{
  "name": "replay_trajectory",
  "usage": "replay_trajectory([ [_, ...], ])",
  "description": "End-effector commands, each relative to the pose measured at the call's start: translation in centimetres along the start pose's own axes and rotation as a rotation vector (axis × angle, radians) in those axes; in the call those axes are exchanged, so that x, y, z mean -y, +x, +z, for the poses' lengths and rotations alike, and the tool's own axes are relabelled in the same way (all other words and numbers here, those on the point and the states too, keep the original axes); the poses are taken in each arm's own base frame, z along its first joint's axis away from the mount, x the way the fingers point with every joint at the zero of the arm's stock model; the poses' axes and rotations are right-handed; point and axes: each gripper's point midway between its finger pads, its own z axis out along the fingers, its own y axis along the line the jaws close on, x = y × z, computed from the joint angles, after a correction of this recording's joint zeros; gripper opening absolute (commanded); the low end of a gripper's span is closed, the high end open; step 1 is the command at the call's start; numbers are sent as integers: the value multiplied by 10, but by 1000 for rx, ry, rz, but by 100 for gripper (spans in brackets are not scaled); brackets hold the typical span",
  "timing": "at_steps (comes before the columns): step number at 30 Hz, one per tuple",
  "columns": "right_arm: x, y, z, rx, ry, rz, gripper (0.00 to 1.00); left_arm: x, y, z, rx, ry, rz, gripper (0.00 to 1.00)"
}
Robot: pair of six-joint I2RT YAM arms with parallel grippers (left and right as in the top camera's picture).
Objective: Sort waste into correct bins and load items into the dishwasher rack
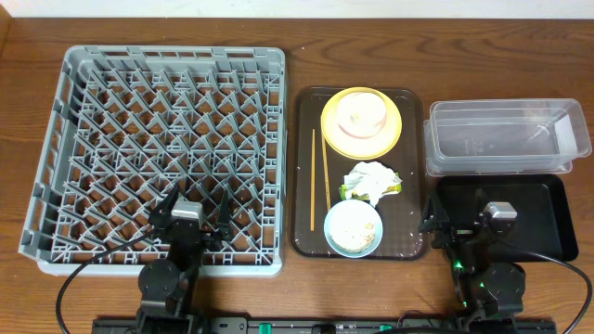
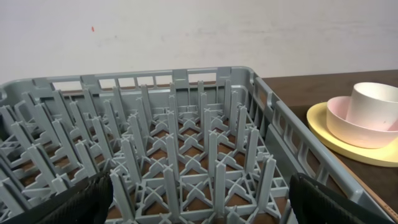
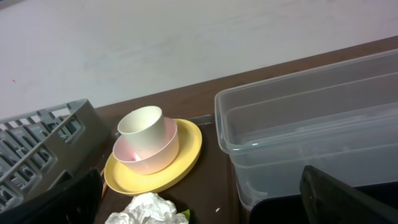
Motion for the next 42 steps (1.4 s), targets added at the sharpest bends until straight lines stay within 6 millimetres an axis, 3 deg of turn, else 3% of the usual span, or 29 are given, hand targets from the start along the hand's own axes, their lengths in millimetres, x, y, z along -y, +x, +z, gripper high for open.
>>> replay_trajectory([
  [1, -2, 1, 0, -3, -7, -12, 99, -1, 15, 0, -48, -1, 11, 92],
  [34, -2, 1, 0, -3, -7, -12, 99, -9, 12, 0, -37, -48, 14, 92],
  [38, -2, 1, 0, -3, -7, -12, 99, -36, 17, -3, -75, -205, 125, 91],
  [42, -2, 1, 0, -3, -7, -12, 99, -46, 18, -5, -84, -263, 147, 92],
])
